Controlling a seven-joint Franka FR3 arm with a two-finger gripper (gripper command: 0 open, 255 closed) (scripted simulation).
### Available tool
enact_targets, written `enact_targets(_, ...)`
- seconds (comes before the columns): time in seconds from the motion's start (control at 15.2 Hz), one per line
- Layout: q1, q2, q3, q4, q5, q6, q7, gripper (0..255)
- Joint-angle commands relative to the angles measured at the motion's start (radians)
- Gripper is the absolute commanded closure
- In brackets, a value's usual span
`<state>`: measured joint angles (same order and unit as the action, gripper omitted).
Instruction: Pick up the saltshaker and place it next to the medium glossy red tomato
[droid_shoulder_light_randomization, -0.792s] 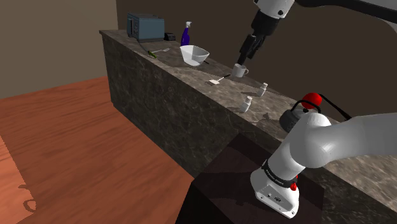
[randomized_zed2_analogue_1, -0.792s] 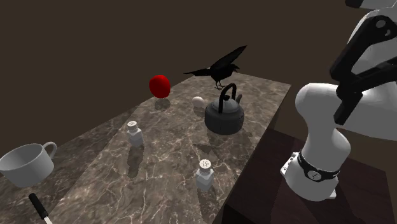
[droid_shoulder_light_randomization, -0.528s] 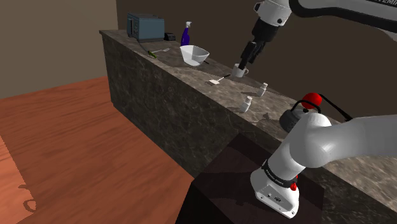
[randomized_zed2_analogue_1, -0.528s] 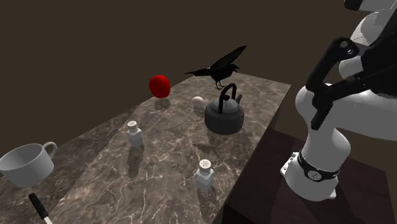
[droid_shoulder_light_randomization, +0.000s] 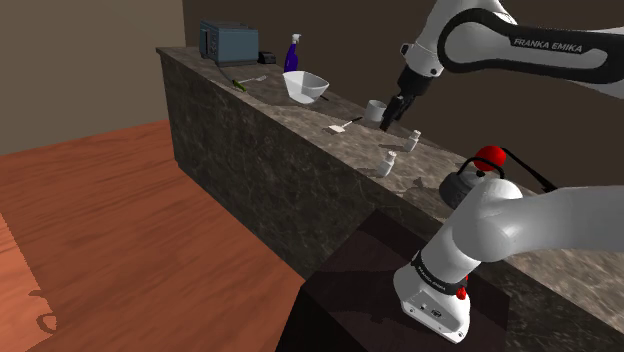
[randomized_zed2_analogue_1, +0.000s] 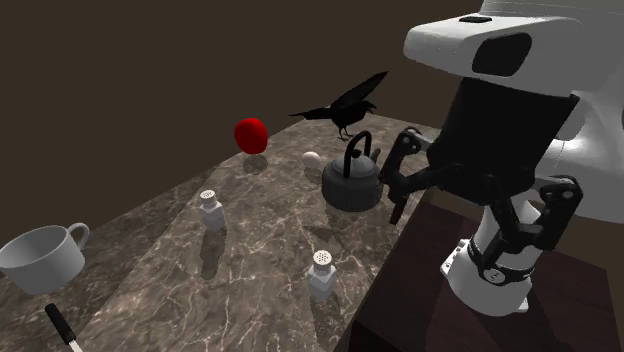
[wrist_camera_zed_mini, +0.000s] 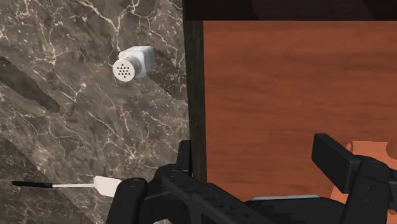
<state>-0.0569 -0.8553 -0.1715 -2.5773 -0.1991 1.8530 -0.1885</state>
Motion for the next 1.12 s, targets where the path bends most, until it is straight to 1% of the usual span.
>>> enact_targets(0.0, -0.019, -0.001, -0.034, -0.044, -0.028, 0.045, -0.025, 0)
enact_targets(0.4, -0.087, 0.051, -0.158, -0.14, -0.122, 0.202, -0.11, 0)
enact_targets(0.73, -0.138, 0.149, -0.272, -0.183, -0.199, 0.355, -0.182, 0)
enact_targets(0.92, -0.16, 0.233, -0.346, -0.192, -0.237, 0.455, -0.227, 0)
enact_targets(1.06, -0.161, 0.257, -0.36, -0.198, -0.243, 0.485, -0.232, 0)
